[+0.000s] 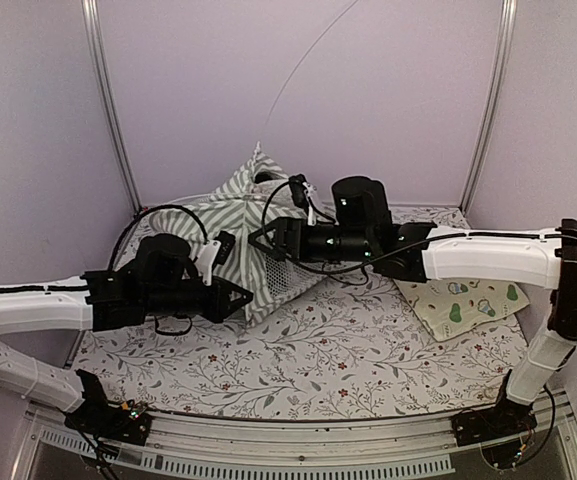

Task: Set up the pet tent
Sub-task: Attach the tent pole to the pole socket of the pet tent.

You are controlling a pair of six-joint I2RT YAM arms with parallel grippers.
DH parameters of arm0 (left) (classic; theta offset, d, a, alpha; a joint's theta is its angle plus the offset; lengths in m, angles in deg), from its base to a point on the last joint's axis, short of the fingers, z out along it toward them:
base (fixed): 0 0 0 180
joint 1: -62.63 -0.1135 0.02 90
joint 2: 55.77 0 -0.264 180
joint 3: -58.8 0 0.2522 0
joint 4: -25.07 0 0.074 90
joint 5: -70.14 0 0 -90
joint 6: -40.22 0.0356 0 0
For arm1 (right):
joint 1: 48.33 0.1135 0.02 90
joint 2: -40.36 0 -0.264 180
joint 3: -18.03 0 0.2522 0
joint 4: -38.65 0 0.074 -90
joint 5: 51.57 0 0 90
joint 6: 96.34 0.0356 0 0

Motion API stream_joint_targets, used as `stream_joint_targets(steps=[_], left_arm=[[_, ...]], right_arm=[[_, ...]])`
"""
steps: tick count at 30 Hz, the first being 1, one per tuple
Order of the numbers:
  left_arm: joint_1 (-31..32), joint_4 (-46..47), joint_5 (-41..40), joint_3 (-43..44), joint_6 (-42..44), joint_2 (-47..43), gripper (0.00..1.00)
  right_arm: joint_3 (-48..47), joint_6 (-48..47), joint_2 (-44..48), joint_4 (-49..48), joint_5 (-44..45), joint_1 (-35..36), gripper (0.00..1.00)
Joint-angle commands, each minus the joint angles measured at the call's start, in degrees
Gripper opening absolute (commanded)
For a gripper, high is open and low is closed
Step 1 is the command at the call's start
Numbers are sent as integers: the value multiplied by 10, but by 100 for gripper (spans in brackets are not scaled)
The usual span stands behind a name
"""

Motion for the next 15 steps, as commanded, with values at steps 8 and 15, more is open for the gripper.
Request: stream_joint_targets(steps=[8, 15], left_arm=[[-55, 3, 112, 48, -21, -29, 0], [-57, -9, 137, 59, -6, -29, 0]], right_arm=[[48, -92, 76, 17, 23, 29, 77], [11, -68, 25, 25, 6, 49, 59]])
